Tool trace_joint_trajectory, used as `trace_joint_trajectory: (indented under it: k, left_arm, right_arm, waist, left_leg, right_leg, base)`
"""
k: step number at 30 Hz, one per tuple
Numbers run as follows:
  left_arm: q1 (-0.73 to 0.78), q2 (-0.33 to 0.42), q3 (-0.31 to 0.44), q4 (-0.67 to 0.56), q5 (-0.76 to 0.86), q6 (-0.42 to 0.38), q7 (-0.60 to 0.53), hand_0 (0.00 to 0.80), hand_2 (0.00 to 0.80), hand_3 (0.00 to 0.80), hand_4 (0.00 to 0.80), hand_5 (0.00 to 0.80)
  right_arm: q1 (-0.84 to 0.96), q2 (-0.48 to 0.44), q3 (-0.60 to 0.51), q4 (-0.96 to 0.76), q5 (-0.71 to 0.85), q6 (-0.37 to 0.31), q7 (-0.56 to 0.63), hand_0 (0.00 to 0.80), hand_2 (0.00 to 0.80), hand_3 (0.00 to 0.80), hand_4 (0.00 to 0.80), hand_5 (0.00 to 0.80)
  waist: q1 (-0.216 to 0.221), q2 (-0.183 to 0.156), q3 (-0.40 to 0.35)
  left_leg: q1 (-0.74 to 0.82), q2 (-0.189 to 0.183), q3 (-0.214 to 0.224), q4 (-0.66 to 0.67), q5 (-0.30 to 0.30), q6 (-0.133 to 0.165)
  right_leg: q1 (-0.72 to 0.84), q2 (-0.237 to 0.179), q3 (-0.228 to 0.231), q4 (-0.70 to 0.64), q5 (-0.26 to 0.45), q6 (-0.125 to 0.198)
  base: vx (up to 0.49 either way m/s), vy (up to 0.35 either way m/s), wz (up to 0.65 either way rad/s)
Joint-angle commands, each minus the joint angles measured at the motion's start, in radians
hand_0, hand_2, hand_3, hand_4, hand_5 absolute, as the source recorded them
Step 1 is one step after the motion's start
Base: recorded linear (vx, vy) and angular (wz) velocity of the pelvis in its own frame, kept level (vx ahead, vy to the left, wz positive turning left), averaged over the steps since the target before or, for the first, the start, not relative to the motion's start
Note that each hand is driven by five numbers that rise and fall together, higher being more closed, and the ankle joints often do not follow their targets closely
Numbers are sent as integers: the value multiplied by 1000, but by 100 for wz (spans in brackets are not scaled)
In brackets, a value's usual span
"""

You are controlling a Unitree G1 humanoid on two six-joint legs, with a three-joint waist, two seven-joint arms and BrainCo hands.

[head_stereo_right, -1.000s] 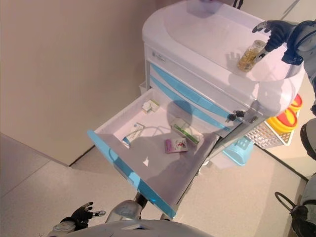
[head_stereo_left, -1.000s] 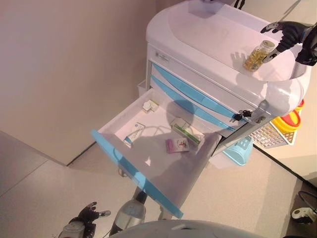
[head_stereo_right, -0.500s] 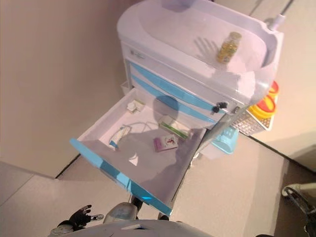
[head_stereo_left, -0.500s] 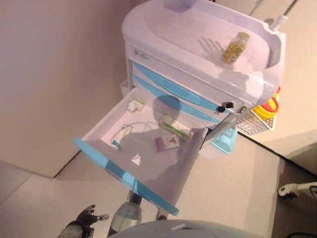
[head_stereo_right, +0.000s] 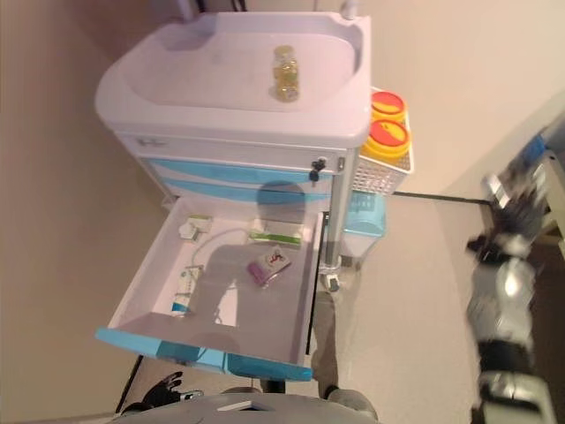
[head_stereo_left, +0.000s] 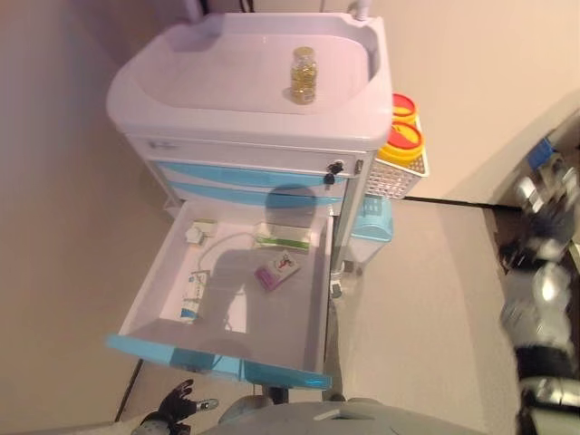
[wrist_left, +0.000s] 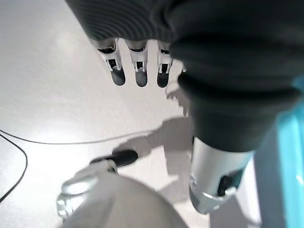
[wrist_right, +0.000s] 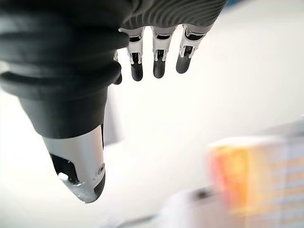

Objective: Open the drawer and pick up the medicine

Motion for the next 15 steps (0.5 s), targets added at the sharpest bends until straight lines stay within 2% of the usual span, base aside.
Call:
trace_joint_trajectory:
  k: [1, 5, 8, 10, 11, 12, 13, 15]
  left_arm:
    - [-22, 10, -18, 20, -9, -15, 14, 0, 0, 0, 0, 0]
    - [-43, 12, -31, 32, -15, -11, 13, 0, 0, 0, 0, 0]
    - [-68, 12, -31, 60, -18, -26, 11, 0, 0, 0, 0, 0]
    - [-83, 12, -33, 72, -9, -37, 10, 0, 0, 0, 0, 0]
    - [-84, 12, -34, 73, -8, -39, 10, 0, 0, 0, 0, 0]
    - [-88, 10, -37, 77, -1, -49, 12, 0, 0, 0, 0, 0]
    - [-92, 13, -40, 73, 13, -58, 12, 0, 0, 0, 0, 0]
    - [-99, 17, -51, 65, 23, -72, 11, 0, 0, 0, 0, 0]
  right_arm:
    - [-2, 33, 47, 66, -123, 38, -10, 0, 0, 0, 0, 0]
    - [24, 50, 131, 380, -339, 112, 10, 0, 0, 0, 0, 0]
    - [14, 43, 170, 603, -533, 95, -10, 0, 0, 0, 0, 0]
    - [4, 38, 206, 734, -765, 111, -31, 0, 0, 0, 0, 0]
    - [4, 36, 214, 744, -773, 107, -39, 0, 0, 0, 0, 0]
    - [0, 29, 245, 778, -891, 147, -49, 0, 0, 0, 0, 0]
    - [0, 22, 279, 806, -991, 155, -58, 0, 0, 0, 0, 0]
    - [1, 16, 310, 817, -1046, 211, -40, 0, 0, 0, 0, 0]
  waist:
    - [-3, -7, -18]
    - [-18, -4, -11]
    - [-17, -4, -8]
    - [-14, -3, -4]
    - [-14, -3, -3]
    - [-12, -2, 0]
    - [-9, -2, 4]
    - [-7, -3, 12]
  left_leg:
    - [20, -9, 23, 66, -172, 5]
    - [27, -4, 39, 59, -169, 1]
    - [30, -2, 42, 54, -166, -2]
    - [30, -1, 43, 53, -164, -3]
    - [29, -1, 43, 54, -165, -3]
    - [26, -1, 43, 57, -165, -3]
    - [23, -2, 40, 61, -165, -3]
    - [16, -2, 36, 69, -165, -2]
  right_leg:
    - [-66, -20, 8, 52, -2, 53]
    - [-64, -16, 19, 40, 8, 54]
    - [-58, -14, 21, 29, 16, 56]
    - [-58, -13, 22, 25, 21, 56]
    - [-58, -13, 22, 25, 21, 57]
    - [-59, -14, 22, 27, 22, 57]
    - [-61, -15, 22, 28, 24, 58]
    - [-67, -17, 20, 34, 25, 58]
  base:
    - [-35, 5, -32]
    - [-37, -6, -17]
    - [-15, -13, -20]
    - [-17, -7, -19]
    - [-18, -7, -21]
    - [-19, -11, -26]
    - [-27, -17, -27]
    - [-27, -21, -21]
